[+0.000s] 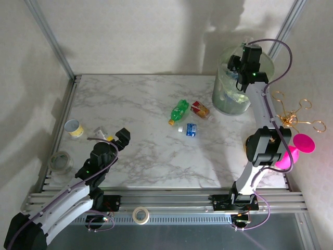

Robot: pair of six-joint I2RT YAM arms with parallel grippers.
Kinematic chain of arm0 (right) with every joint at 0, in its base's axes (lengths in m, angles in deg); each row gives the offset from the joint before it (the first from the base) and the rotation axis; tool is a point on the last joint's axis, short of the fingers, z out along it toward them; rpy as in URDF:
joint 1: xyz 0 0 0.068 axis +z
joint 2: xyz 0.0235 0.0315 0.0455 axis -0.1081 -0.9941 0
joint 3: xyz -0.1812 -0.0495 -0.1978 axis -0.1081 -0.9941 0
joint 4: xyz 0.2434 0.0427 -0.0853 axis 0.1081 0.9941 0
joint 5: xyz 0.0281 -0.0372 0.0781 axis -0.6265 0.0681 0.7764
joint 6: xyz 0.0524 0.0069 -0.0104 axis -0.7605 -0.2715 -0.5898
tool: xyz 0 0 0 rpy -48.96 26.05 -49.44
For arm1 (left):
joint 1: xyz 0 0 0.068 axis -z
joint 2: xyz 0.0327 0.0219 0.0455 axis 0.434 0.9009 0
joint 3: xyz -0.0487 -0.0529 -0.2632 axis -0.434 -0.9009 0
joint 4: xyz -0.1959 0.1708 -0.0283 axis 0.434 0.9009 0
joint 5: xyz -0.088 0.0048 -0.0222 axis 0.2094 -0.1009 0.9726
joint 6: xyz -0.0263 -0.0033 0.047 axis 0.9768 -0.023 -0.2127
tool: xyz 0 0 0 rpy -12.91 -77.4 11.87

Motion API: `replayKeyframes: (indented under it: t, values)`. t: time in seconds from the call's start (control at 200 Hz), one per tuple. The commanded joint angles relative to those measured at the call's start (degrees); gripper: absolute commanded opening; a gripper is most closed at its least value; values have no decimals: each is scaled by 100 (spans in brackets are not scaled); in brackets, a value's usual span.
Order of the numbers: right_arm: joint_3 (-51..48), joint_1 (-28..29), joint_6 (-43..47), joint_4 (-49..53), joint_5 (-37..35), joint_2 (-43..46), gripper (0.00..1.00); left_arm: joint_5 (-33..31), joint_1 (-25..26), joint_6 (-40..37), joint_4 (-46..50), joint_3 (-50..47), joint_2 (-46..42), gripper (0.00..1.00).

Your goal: Put the plastic bottles in the bin

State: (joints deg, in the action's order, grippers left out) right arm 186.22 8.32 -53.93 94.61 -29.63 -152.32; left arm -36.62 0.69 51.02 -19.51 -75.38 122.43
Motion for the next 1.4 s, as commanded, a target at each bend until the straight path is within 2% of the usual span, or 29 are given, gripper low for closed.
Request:
replayKeyframes:
  t: [0.0,0.18,0.371,0.546,0.676,0.861,0.936,0.991,1.162,1.392]
  values:
    - [253,-84,-176,104,-6,6,60,-2,-64,-28,149,-58,-95,100]
    - [245,-84,-134,79,-78,262,81,44,-66,-3,79,-49,-59,99]
    - [265,5,96,188,-103,662,85,127,-66,40,-104,7,131,100]
    - [-266,936,913,143,-764,1221,87,263,-75,49,-308,112,394,100]
    - [-1067,1734,1053,83,-967,1668,88,395,-82,74,-494,192,617,99]
    - [-2647,2878,1065,-366,-747,2257,91,591,-88,24,-714,348,1019,100]
    - [-3089,3236,1046,-290,-462,2318,99,662,-84,6,-774,405,1176,100]
    - [-3371,3450,1004,-229,-301,2342,99,710,-84,15,-859,417,1277,99]
    - [-3830,3895,961,221,-399,2148,99,867,-84,23,-1042,530,1669,100]
    - [-4000,3903,1361,702,-309,1676,99,1102,-92,-3,-1035,801,2080,100]
